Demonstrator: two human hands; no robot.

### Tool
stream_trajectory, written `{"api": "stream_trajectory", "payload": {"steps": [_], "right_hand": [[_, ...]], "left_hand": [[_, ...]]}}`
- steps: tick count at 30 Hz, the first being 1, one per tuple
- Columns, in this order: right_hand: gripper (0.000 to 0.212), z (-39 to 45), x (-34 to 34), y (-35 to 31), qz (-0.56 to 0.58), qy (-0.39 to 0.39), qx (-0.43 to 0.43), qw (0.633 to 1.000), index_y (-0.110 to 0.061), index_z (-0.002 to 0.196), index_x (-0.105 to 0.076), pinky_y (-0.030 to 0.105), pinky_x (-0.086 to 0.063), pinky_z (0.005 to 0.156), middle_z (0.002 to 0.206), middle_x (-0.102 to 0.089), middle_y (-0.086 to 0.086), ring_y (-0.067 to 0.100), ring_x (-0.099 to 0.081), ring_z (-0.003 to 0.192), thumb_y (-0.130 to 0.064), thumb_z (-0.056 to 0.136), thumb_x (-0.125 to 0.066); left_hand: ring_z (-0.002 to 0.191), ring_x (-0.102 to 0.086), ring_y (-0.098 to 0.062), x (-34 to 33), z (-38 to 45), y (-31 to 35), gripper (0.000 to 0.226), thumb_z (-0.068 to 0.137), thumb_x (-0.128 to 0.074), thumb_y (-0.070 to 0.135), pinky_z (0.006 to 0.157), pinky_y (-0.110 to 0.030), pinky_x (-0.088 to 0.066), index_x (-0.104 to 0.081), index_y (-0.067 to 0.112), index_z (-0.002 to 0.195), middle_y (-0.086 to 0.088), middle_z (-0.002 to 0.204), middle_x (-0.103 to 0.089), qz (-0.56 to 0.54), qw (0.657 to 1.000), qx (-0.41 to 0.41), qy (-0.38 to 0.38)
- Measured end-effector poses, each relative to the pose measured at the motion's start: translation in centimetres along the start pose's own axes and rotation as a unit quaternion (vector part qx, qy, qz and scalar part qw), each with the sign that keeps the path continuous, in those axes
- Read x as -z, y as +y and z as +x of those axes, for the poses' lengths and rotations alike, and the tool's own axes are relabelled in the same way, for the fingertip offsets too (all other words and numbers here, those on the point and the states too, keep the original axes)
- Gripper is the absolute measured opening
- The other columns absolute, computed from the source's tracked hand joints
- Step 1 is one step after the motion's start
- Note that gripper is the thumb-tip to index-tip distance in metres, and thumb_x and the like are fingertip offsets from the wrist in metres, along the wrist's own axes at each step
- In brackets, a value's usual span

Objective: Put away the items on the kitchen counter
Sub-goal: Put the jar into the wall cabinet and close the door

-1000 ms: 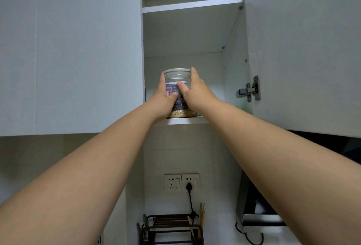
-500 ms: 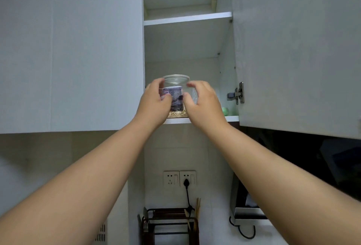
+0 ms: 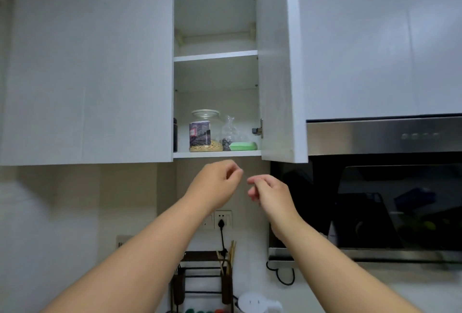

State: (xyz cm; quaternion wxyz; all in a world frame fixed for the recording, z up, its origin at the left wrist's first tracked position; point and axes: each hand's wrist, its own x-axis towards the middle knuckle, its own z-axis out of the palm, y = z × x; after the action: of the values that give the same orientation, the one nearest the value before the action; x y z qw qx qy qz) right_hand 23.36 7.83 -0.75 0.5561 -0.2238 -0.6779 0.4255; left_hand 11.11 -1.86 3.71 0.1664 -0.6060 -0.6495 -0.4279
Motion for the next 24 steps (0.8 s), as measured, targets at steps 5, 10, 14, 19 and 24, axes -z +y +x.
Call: {"api": "stream_trajectory", "payload": {"steps": [5,10,14,19,24], "right_hand": [[0.036,-1.9,4.6,-0.9,0.252,-0.012,-0.148,0.956,-0.007,0.106,-0.071,0.029,-0.042,0.066,0.065,-0.062,0.0,0.014,-0.056,0.062,-0.034,0.103,-0.048],[0.063,-3.2,6.5,-4.2,0.308,-0.092,-0.161,0.933,-0.007,0.115,-0.071,0.034,-0.046,0.081,0.072,-0.067,0.001,0.022,-0.064,0.087,-0.062,0.096,-0.048],[0.055,-3.9,5.6,-7.1,0.308,-0.135,-0.141,0.931,-0.015,0.115,-0.071,0.029,-0.049,0.071,0.075,-0.073,-0.005,0.01,-0.072,0.075,-0.062,0.097,-0.049],[0.053,-4.0,3.5,-7.4,0.343,-0.132,-0.162,0.916,-0.015,0.12,-0.073,0.032,-0.057,0.077,0.112,-0.076,0.005,0.019,-0.074,0.101,-0.058,0.089,-0.063],[0.045,-3.7,-0.7,-7.4,0.326,-0.154,-0.153,0.92,-0.011,0.115,-0.074,0.03,-0.051,0.086,0.101,-0.074,0.005,0.017,-0.066,0.092,-0.049,0.092,-0.065]], "left_hand": [[0.087,-0.062,-0.002,-1.7,-3.2,4.4,0.027,0.094,-0.058,0.046,0.083,-0.033,-0.056,-0.062,0.033,0.117,0.016,0.096,-0.066,-0.017,1.0,0.0,-0.005],[0.077,-0.062,-0.006,-1.7,-4.9,8.4,0.051,0.087,-0.058,0.06,0.069,-0.033,-0.055,-0.048,0.036,0.131,0.016,0.092,-0.063,-0.007,0.999,-0.013,0.038],[0.088,-0.065,-0.01,-0.8,-5.6,10.4,0.049,0.089,-0.053,0.061,0.078,-0.039,-0.057,-0.048,0.037,0.131,0.015,0.099,-0.067,-0.009,0.996,-0.02,0.082],[0.086,-0.065,-0.009,0.4,-6.1,9.8,0.024,0.093,-0.055,0.051,0.078,-0.04,-0.057,-0.062,0.033,0.108,0.013,0.095,-0.068,-0.017,0.995,-0.012,0.094],[0.083,-0.068,-0.008,2.2,-6.1,5.7,0.021,0.097,-0.055,0.046,0.08,-0.039,-0.058,-0.068,0.03,0.097,0.011,0.088,-0.072,-0.086,0.988,0.037,0.127]]}}
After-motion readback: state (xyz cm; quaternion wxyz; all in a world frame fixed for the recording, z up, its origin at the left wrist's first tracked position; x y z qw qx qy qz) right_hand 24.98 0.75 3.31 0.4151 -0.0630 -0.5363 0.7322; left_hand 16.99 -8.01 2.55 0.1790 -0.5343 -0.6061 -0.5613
